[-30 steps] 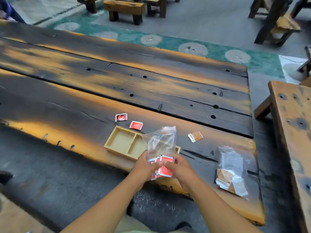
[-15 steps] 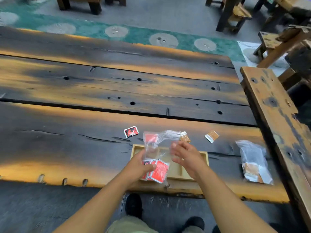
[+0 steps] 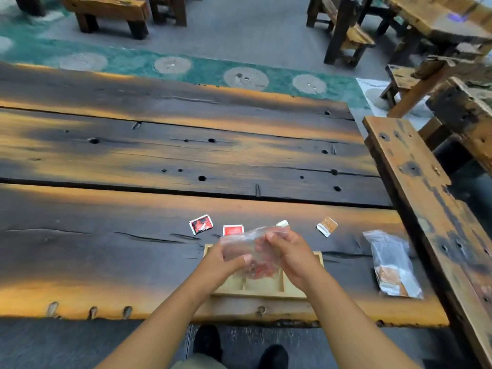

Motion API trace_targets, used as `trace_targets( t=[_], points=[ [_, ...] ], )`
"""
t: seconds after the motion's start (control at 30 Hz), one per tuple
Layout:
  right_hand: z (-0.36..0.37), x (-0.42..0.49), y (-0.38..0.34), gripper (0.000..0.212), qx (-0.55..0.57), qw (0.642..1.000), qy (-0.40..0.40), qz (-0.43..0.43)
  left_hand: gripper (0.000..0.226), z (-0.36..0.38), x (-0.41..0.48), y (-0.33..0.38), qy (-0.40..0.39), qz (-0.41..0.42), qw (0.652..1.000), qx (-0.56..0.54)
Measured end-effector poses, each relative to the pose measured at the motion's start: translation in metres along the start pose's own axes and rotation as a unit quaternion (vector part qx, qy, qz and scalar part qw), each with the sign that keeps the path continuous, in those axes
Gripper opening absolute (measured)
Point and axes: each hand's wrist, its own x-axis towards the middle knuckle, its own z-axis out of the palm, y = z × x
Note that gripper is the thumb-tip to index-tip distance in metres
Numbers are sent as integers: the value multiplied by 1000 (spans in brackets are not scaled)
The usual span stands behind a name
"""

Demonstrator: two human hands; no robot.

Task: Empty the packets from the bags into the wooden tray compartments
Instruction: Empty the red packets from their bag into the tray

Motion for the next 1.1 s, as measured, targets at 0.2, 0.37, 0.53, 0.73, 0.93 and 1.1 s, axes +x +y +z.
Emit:
trace_targets(
  t=[0.2,0.37,0.53,0.73,0.93,1.1],
  points=[
    [0,-1,-8,17,-32,999,-31,-7,25,-10,14,58,15,67,992,108],
    [-2,5,-18,18,-121,990,-69,-29,11,-12,25,80,-81,37,944,318],
    [-2,10,-11,15,-246,967,-42,-47,15,-4,16,82,-66,-3,946,317],
    [-3,0,1,15,-313,934,131,-113,22,13,8,55,1,-21,972,234],
    [3,-17,1,33,-267,963,-30,-16,21,32,4,40,2,-9,961,275],
    [4,-15,-4,32,-305,952,-8,18,18,37,1,44,-23,-19,973,229]
  ],
)
